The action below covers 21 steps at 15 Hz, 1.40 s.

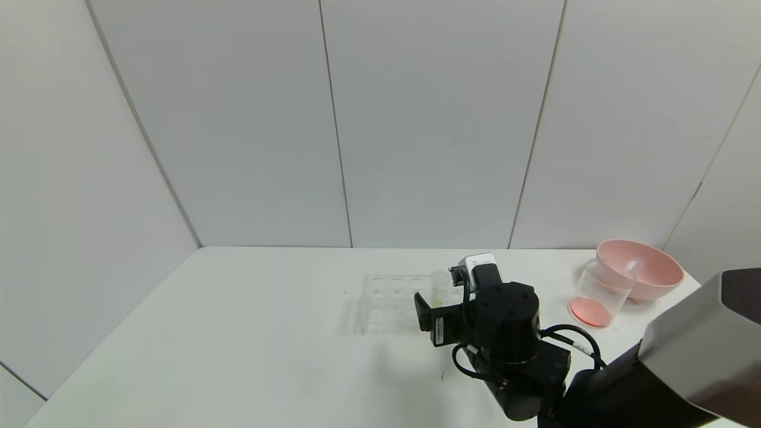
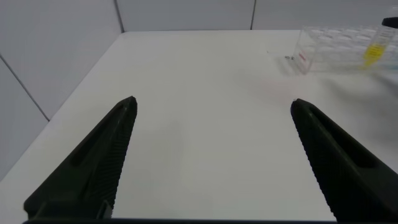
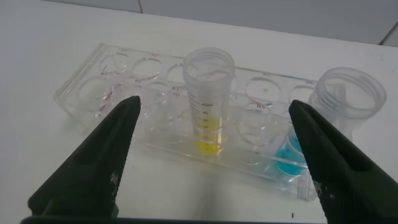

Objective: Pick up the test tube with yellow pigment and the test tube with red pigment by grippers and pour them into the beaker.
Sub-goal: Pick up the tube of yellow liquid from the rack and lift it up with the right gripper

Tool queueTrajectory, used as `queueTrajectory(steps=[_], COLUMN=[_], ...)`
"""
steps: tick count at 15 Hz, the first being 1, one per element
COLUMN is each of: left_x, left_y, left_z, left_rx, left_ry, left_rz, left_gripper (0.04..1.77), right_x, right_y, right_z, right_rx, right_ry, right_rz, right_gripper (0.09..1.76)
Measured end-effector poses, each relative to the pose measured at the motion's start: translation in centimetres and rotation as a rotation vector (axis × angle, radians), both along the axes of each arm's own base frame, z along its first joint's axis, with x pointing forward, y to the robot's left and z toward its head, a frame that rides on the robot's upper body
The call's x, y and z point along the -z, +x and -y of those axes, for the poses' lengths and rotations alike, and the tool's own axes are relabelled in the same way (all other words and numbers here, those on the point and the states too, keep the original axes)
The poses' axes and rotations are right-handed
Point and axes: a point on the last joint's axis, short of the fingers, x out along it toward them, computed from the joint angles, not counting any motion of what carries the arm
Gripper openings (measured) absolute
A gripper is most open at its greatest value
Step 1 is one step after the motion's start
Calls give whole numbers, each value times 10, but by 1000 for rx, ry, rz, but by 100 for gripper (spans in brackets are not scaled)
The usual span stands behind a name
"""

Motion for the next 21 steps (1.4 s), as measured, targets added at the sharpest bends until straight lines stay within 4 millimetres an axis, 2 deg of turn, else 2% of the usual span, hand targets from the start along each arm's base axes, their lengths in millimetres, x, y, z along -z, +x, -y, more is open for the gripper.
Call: queueTrajectory(steps=[8,9,11,13,15,17,21], left_x=[0,0,0,0,0,0,0], left_y=[0,0,0,0,0,0,0], left_z=[0,0,0,0,0,0,0], left_rx=[0,0,0,0,0,0,0], left_ry=[0,0,0,0,0,0,0], left_rz=[0,0,0,0,0,0,0], left_gripper=[176,176,176,176,176,176,176], right_x=[14,15,15,16,18,19,18], right_y=[15,16,20,22,23,24,24], right_z=[-8,-8,-7,-9,-10,-10,-11], right_rx=[7,8,15,15,16,17,19], right_ry=[-16,-16,-14,-11,-11,-13,-15], right_rz=[-7,-8,-5,-2,-3,-3,2], right_gripper=[171,164,129,101,81,49,49])
